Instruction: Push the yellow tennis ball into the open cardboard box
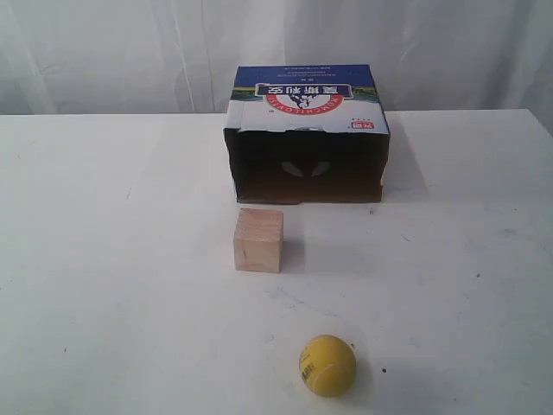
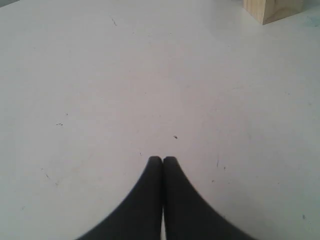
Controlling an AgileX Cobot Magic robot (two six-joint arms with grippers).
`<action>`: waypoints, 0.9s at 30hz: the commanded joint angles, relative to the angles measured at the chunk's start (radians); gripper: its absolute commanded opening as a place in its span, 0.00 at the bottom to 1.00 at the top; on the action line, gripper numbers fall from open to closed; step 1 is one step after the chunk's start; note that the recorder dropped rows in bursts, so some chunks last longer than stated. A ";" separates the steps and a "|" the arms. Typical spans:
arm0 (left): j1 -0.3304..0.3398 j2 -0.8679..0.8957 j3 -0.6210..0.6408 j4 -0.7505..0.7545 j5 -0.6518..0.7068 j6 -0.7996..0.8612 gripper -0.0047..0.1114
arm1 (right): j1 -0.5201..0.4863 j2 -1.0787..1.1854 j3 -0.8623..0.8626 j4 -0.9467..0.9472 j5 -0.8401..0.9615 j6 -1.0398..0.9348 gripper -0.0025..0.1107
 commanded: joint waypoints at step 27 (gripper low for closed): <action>-0.007 -0.005 0.004 0.000 0.004 -0.001 0.04 | -0.010 -0.006 -0.001 0.431 -1.159 0.556 0.02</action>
